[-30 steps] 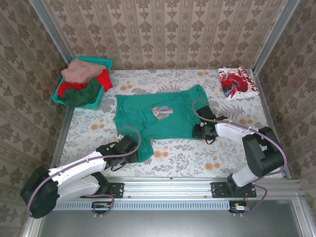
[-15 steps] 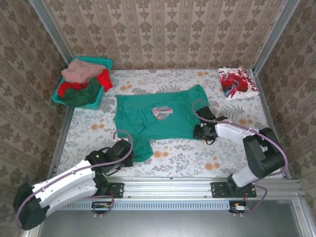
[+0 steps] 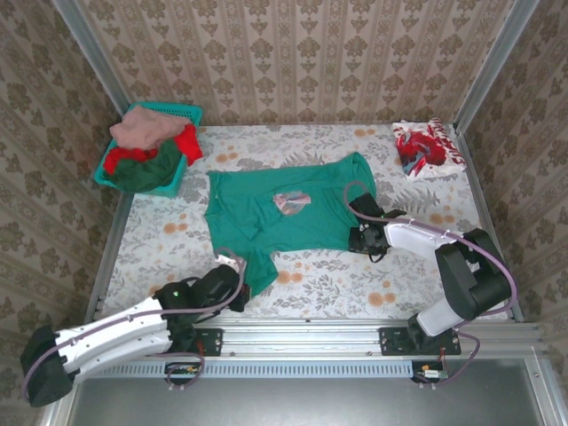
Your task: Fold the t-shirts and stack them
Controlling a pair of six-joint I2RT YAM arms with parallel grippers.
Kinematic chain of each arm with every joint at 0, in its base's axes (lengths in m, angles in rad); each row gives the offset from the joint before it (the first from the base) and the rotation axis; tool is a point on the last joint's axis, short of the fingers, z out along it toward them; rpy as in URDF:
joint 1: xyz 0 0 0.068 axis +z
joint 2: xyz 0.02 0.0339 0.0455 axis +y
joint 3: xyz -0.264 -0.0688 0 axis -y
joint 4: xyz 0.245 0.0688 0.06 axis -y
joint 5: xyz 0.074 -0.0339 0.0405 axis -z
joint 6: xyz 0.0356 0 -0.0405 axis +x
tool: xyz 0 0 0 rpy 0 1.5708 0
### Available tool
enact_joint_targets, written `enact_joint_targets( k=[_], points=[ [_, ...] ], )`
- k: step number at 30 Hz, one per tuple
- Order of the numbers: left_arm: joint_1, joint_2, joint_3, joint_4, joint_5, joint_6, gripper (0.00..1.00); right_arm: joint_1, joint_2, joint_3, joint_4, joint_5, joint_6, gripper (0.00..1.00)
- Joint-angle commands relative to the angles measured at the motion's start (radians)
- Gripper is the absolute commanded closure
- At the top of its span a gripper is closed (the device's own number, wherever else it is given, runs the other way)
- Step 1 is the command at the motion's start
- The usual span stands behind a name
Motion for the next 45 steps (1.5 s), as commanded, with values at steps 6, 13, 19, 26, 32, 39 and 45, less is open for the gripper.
enact_joint_targets(
  k=[6,13,19,26,32,39,45],
  points=[
    [-0.005,-0.187,0.038,-0.069,-0.079,0.01,1.0,0.014,-0.049,0.002,-0.055,0.047,0.016,1.0],
    [0.137,-0.068,0.24,-0.155,-0.147,0.117,1.0,-0.004,-0.122,0.07,-0.092,0.062,-0.012,1.0],
    [0.556,0.161,0.421,-0.075,0.127,0.219,1.0,-0.056,-0.072,0.189,-0.092,0.072,-0.052,1.0],
    [0.751,0.601,0.759,-0.067,0.253,0.368,1.0,-0.126,0.117,0.39,-0.092,0.06,-0.101,1.0],
    [0.807,0.926,1.02,-0.124,0.323,0.46,1.0,-0.16,0.308,0.569,-0.131,0.031,-0.119,1.0],
    [0.832,1.203,1.293,-0.254,0.361,0.543,1.0,-0.176,0.453,0.716,-0.173,0.014,-0.137,1.0],
    [0.845,1.364,1.445,-0.358,0.356,0.579,1.0,-0.189,0.52,0.776,-0.19,0.009,-0.144,1.0]
  ],
)
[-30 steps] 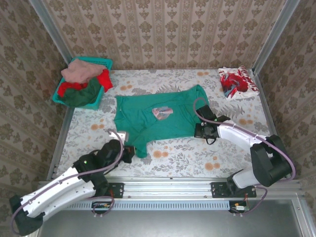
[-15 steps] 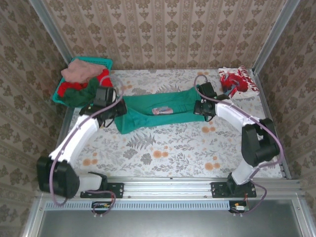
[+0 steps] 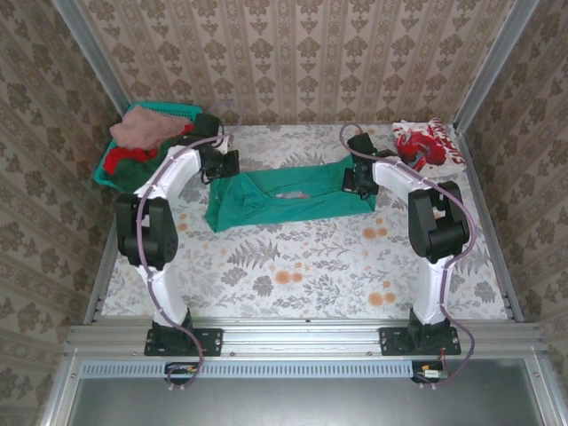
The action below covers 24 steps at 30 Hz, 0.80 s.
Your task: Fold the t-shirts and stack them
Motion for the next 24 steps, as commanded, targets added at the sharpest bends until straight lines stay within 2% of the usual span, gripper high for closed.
enact_joint_targets(
  k=[1,12,22,24],
  points=[
    [0.021,0.048,0.059,-0.106,0.018,0.053,1.0,-0.016,0.042,0.051,-0.05,-0.009,-0.022,1.0],
    [0.078,0.011,0.057,-0.101,0.03,0.058,1.0,-0.071,0.032,0.091,-0.066,-0.021,-0.042,1.0],
    [0.083,0.195,0.222,-0.186,0.048,0.08,1.0,-0.089,0.165,0.205,-0.093,-0.074,-0.055,1.0],
    [0.083,0.233,0.262,-0.202,0.041,0.082,1.0,-0.09,0.179,0.226,-0.098,-0.072,-0.053,0.91]
  ],
)
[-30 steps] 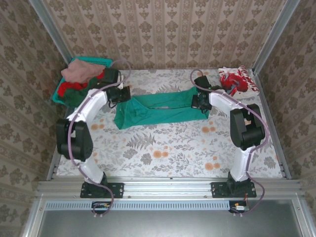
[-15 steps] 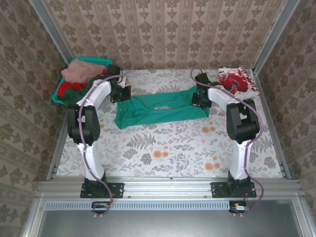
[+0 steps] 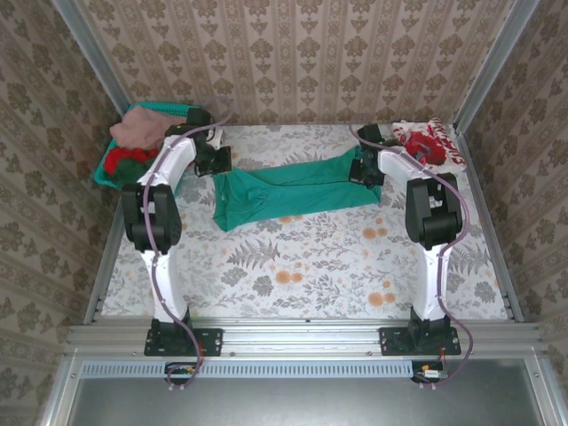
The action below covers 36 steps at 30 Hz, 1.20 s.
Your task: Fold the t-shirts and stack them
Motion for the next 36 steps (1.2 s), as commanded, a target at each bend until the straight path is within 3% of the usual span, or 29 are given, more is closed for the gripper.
enact_joint_targets(
  k=[1,7,12,21,24,28,34,36],
  points=[
    [0.008,0.071,0.073,-0.077,0.0,0.029,1.0,-0.008,0.036,0.059,-0.048,-0.017,-0.011,0.9],
    [0.007,0.125,0.12,-0.097,-0.011,0.024,1.0,-0.009,0.037,0.1,-0.07,0.0,-0.018,0.74],
    [0.01,0.13,0.119,-0.094,-0.014,0.022,1.0,-0.008,-0.076,0.012,-0.026,0.049,-0.031,0.63],
    [0.024,0.134,0.098,-0.081,-0.007,0.012,1.0,0.006,-0.192,-0.159,0.133,0.016,-0.025,0.61],
    [0.025,0.132,0.097,-0.079,-0.005,0.01,1.0,0.022,-0.232,-0.231,0.229,-0.054,-0.02,0.65],
    [0.024,0.131,0.098,-0.067,0.016,0.004,1.0,0.028,-0.106,-0.122,0.165,-0.07,-0.025,0.68],
    [0.027,0.149,0.13,-0.073,0.03,0.002,1.0,0.019,0.064,0.049,0.059,0.018,-0.026,0.68],
    [0.026,0.16,0.155,-0.077,0.048,-0.002,0.82,0.01,0.085,0.058,0.046,0.036,-0.021,0.68]
  ],
)
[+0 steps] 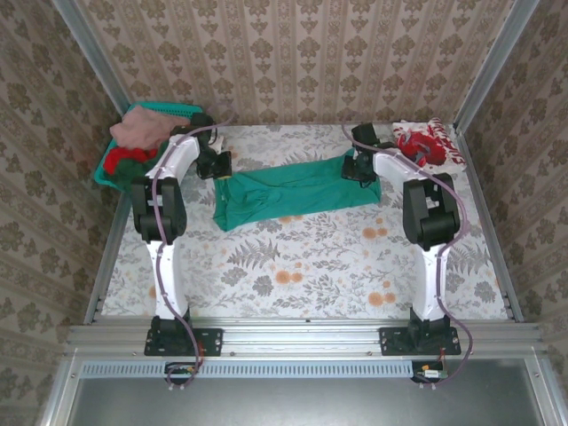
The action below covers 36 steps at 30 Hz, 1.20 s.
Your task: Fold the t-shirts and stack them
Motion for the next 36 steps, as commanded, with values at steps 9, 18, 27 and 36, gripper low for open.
enact_joint_targets(
  k=[9,18,27,36],
  points=[
    [-0.005,-0.134,-0.045,0.057,0.034,-0.044,0.45,-0.026,-0.051,-0.037,-0.055,0.033,0.005,0.67],
    [-0.19,-0.39,-0.453,0.256,-0.092,-0.216,0.43,0.016,-0.24,-0.273,0.101,-0.036,0.037,0.66],
    [-0.211,-0.183,-0.269,0.236,-0.148,-0.193,0.53,0.029,-0.237,-0.36,0.15,-0.065,0.042,0.66],
    [-0.222,-0.058,-0.191,0.212,-0.112,-0.189,0.6,0.026,-0.244,-0.382,0.157,-0.075,0.04,0.66]
  ],
)
